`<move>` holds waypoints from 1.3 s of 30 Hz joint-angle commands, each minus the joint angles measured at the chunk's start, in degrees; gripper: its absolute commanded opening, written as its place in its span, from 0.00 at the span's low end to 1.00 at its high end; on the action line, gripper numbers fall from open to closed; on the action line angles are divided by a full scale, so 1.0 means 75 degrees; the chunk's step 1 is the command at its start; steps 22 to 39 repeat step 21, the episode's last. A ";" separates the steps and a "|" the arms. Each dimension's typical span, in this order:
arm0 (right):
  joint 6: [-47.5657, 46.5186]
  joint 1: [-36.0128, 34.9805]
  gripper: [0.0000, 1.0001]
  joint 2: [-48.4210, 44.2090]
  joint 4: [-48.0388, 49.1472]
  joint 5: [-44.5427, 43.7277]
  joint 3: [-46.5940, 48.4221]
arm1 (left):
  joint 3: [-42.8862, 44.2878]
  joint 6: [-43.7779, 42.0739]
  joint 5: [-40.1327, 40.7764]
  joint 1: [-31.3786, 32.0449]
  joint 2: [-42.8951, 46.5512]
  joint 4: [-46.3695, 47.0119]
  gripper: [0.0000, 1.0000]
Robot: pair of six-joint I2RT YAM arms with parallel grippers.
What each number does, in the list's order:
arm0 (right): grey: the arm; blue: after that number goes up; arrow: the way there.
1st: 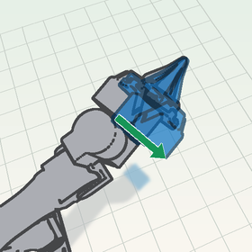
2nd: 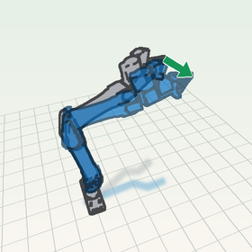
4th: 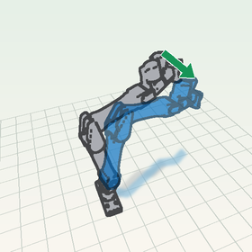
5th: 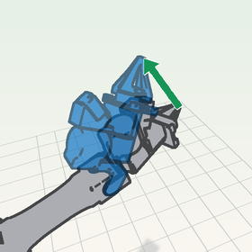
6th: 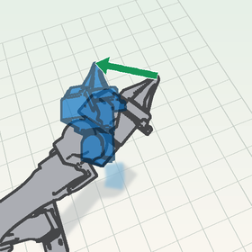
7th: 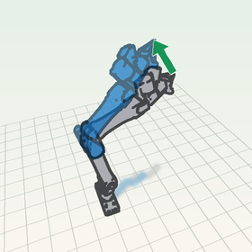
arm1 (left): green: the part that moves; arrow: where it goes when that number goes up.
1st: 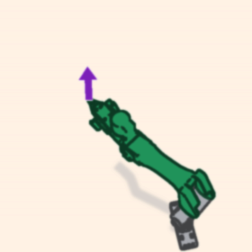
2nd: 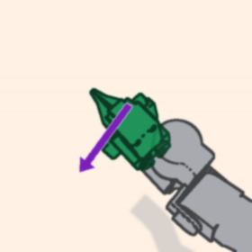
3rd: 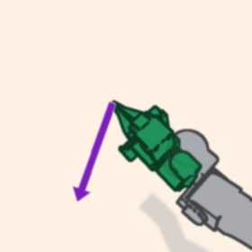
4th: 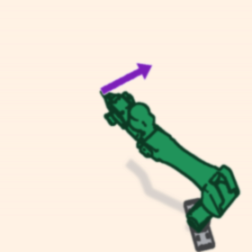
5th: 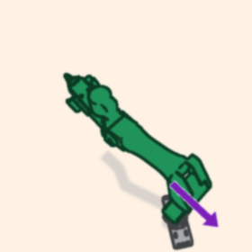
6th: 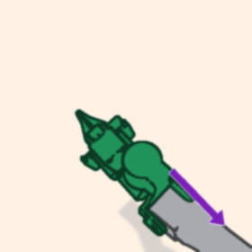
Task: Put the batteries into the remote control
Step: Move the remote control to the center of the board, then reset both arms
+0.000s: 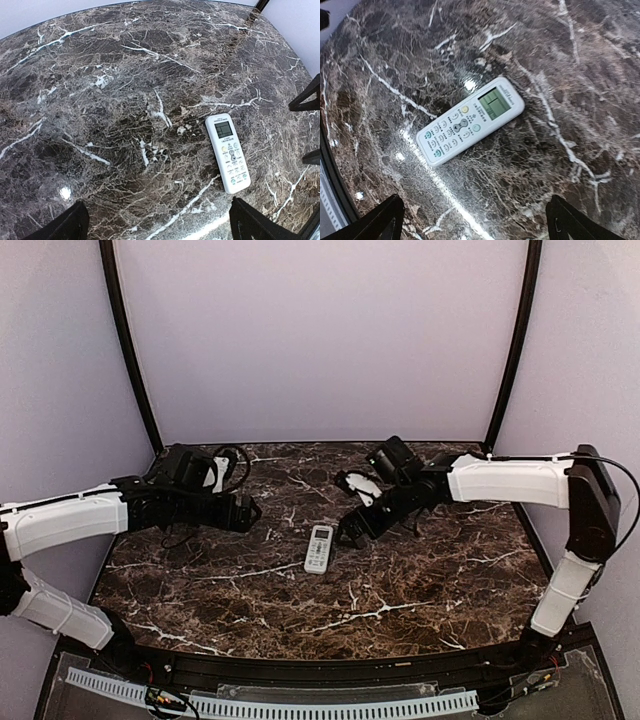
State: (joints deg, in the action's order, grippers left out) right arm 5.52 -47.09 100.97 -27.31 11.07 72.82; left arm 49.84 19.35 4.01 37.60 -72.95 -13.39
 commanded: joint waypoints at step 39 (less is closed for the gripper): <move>0.1186 0.2037 0.98 -0.4553 0.3421 0.1694 -0.5050 | -0.0720 0.0370 0.0808 -0.0045 0.0387 -0.0270 0.98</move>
